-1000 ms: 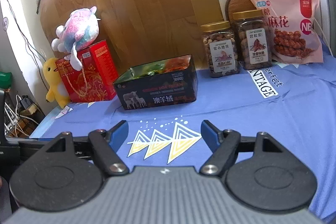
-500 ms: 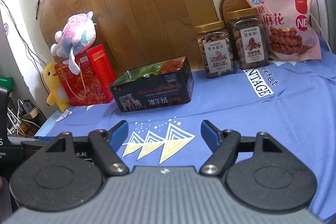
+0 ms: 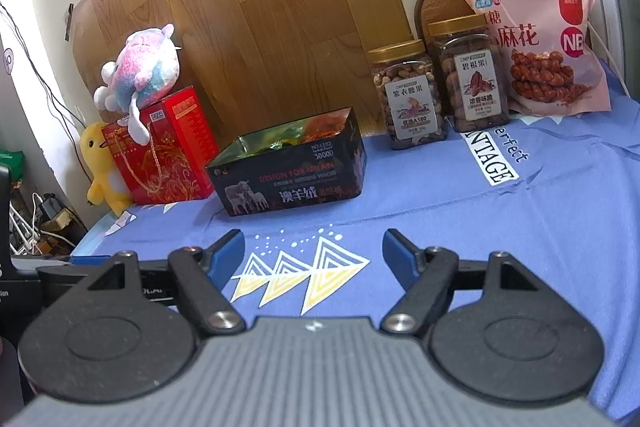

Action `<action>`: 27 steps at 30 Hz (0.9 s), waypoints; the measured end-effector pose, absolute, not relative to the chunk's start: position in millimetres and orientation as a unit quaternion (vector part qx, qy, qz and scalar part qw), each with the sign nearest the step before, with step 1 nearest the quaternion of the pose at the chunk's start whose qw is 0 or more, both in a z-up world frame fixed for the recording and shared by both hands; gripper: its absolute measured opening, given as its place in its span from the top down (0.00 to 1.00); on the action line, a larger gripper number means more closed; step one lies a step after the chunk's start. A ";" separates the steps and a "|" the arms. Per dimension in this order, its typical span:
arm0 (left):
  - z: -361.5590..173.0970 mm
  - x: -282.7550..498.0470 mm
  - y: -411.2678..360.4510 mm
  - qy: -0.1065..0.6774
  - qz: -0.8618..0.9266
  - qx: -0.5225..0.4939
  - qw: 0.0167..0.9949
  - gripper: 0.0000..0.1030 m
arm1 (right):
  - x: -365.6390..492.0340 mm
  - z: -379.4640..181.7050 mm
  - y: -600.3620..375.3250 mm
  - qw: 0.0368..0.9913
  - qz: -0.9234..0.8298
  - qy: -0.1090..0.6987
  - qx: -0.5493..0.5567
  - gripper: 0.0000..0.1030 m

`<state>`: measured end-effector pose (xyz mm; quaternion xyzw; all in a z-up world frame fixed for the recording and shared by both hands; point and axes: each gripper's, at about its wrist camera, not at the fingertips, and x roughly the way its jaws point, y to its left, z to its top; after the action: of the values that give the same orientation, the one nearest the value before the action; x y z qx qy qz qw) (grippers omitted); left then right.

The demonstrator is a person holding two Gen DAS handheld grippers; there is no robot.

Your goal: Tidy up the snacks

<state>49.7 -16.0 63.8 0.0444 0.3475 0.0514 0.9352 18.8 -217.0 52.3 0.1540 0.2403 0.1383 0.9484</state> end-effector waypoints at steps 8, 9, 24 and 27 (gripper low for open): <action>58.8 50.6 -10.3 0.355 0.043 0.036 0.933 0.00 | 19.9 52.4 -209.6 0.949 0.140 0.245 0.143 0.24; 58.5 50.5 -9.1 0.355 0.042 0.034 0.933 0.00 | 20.0 52.5 -209.0 0.949 0.140 0.245 0.142 0.24; 54.1 50.8 2.5 0.355 0.037 0.028 0.934 0.00 | 19.8 57.2 -195.5 0.952 0.135 0.244 0.123 0.24; 53.1 50.5 4.3 0.358 0.034 0.024 0.933 0.00 | 19.5 55.8 -192.8 0.952 0.134 0.247 0.119 0.24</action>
<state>50.5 4.3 53.1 0.0238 0.3584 0.0339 0.9326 19.5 -192.8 55.8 0.1192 0.2470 0.1341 0.9523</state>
